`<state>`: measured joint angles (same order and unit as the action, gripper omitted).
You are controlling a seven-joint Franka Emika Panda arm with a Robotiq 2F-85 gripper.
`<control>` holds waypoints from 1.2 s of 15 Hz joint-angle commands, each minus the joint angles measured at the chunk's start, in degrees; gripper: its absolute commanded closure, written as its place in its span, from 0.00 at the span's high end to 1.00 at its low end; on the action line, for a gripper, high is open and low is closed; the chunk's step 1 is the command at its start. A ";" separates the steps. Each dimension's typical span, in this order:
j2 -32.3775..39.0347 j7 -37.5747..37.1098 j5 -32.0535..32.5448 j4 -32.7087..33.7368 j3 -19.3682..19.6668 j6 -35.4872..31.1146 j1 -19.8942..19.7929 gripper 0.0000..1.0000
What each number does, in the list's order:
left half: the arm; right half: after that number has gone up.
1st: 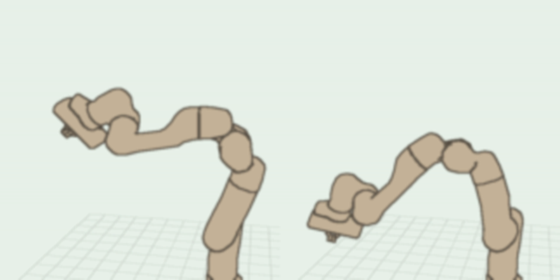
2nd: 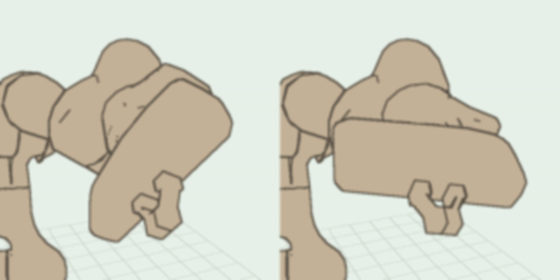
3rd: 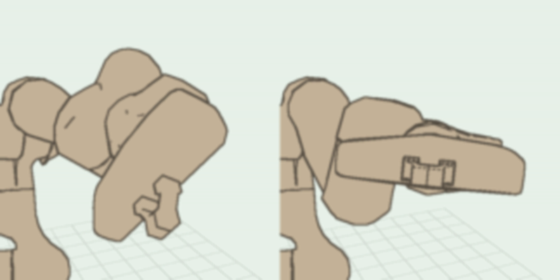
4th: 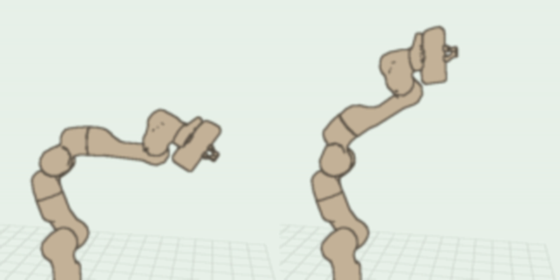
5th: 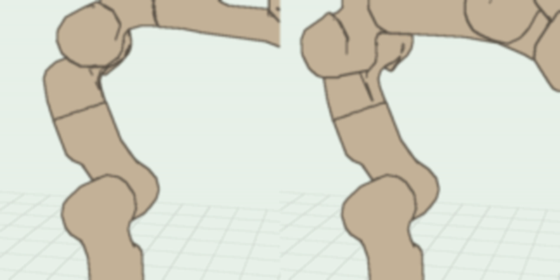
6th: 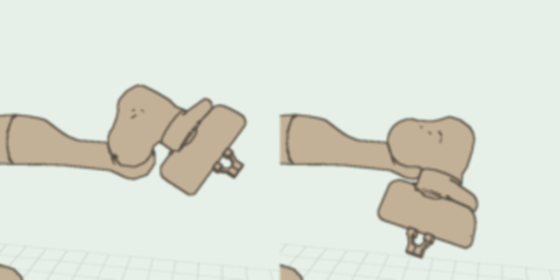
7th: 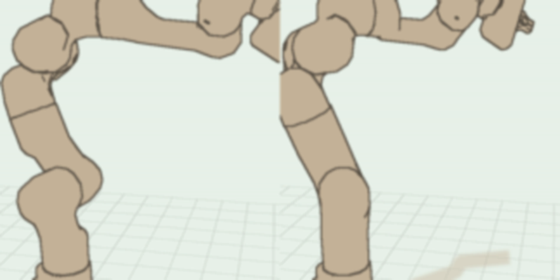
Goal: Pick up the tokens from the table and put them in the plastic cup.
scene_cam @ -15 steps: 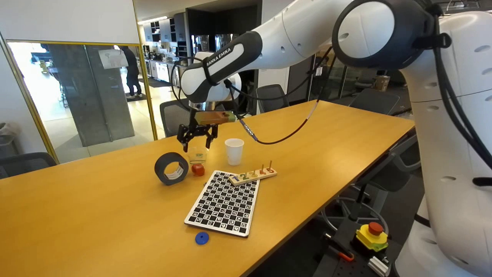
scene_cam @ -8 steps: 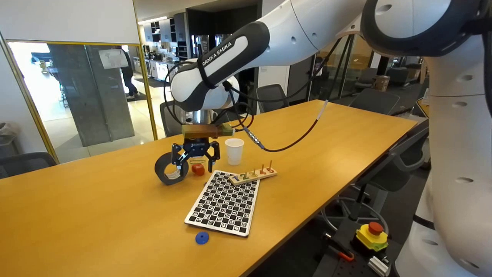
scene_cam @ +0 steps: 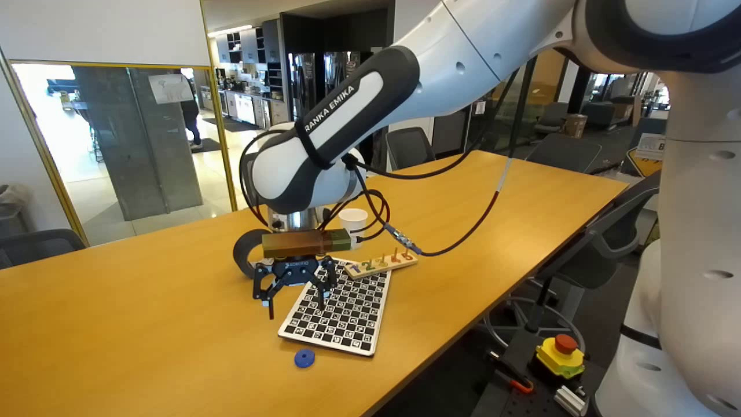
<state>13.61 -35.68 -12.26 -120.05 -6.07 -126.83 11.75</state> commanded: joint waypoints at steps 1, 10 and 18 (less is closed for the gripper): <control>-4.75 -4.28 -0.23 -8.55 -0.89 -7.89 1.59 1.00; -4.48 -11.59 3.10 -16.11 -1.55 -19.01 3.66 1.00; -2.90 -14.20 7.16 -14.89 -1.56 -18.84 3.78 1.00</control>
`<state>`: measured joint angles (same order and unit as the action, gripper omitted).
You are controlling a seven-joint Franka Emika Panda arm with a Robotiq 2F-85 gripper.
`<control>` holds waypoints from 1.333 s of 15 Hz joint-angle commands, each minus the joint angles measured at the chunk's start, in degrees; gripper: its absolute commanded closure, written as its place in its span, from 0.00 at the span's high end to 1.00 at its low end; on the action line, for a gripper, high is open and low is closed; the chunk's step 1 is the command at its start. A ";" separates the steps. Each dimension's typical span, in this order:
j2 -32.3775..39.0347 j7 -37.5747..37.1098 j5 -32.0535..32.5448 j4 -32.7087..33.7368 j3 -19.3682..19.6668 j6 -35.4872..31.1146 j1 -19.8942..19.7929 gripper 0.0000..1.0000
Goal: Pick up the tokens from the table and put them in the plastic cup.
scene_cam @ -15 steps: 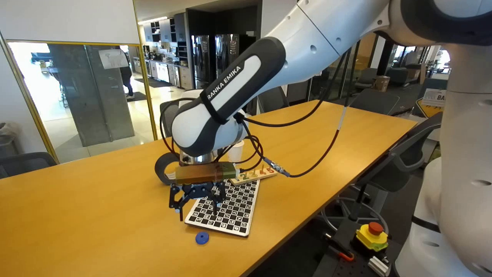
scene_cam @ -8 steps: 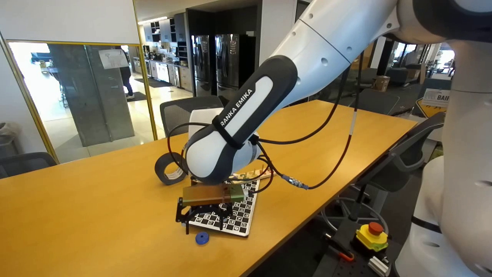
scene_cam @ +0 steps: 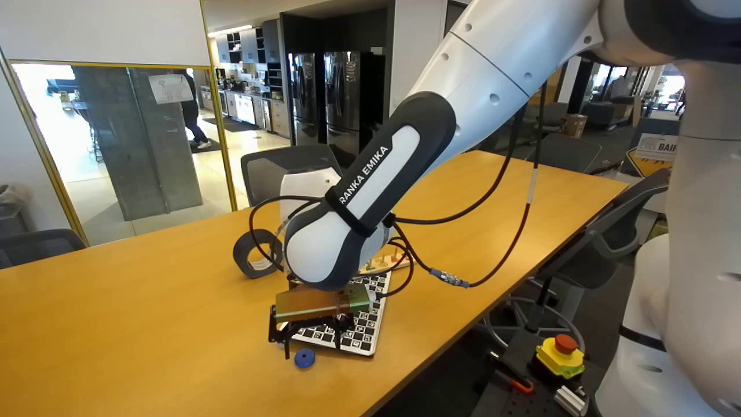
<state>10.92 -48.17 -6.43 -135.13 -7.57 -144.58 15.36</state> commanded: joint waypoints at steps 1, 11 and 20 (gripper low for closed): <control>0.12 -1.85 0.87 0.29 -0.09 -1.51 0.07 1.00; 2.96 -6.25 1.31 1.32 0.82 -4.93 0.63 1.00; 3.28 -11.46 0.21 2.45 0.46 -2.82 0.88 1.00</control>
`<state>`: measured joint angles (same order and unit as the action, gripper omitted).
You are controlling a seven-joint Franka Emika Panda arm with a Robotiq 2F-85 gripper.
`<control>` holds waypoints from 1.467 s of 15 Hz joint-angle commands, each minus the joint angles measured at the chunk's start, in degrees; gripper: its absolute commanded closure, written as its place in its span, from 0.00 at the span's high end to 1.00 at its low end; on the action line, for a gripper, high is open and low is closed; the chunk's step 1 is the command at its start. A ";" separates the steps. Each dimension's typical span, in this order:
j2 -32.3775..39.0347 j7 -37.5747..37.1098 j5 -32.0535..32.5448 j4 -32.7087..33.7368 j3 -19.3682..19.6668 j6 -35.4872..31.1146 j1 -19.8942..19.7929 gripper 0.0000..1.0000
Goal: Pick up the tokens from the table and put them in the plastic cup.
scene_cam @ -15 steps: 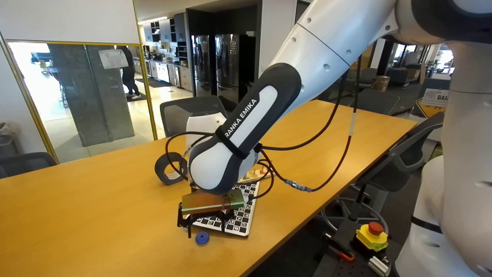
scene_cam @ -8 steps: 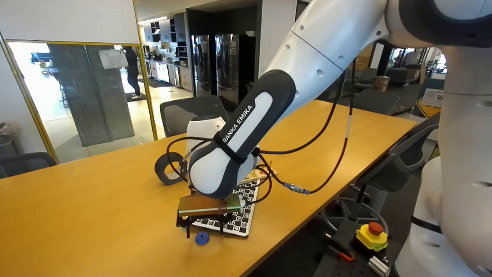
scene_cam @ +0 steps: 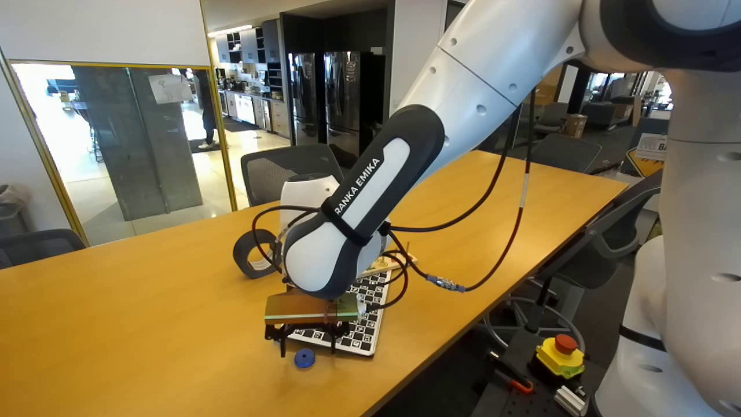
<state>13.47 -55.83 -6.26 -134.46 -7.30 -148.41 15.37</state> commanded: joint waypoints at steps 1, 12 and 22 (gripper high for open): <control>0.82 -5.49 0.56 1.96 0.39 1.24 1.15 1.00; 1.83 -13.06 1.21 3.06 0.42 1.87 1.82 1.00; 1.71 -14.83 2.56 3.63 0.53 3.89 1.48 0.21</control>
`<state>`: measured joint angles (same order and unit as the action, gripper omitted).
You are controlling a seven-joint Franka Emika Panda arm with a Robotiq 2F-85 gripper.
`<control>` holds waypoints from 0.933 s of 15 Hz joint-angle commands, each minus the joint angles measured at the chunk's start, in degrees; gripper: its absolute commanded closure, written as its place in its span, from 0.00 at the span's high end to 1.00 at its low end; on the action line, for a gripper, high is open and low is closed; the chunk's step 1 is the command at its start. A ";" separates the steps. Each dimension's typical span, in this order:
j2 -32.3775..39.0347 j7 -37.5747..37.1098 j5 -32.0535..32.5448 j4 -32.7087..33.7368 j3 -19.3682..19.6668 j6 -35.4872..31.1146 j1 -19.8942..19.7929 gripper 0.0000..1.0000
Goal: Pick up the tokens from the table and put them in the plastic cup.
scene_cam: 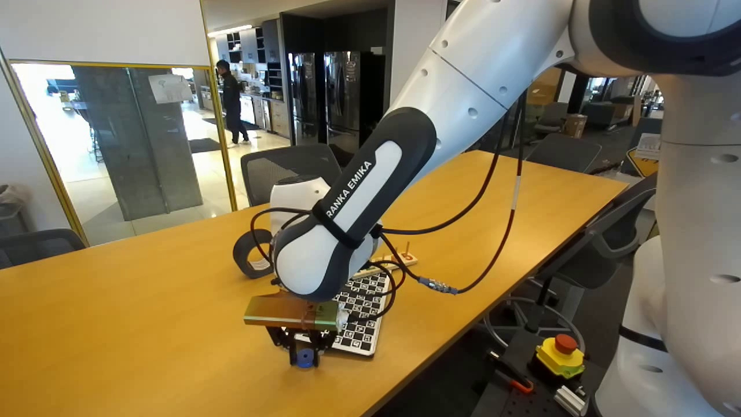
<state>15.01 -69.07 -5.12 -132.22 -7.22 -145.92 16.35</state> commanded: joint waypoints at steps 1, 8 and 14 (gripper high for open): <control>-0.98 -0.60 1.35 1.20 0.51 1.93 0.01 0.23; -10.82 11.08 2.87 3.50 1.30 8.08 -3.84 0.22; -12.91 15.90 7.68 8.43 5.21 7.88 -10.56 0.22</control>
<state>1.88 -55.76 0.70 -126.59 -3.27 -138.22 8.63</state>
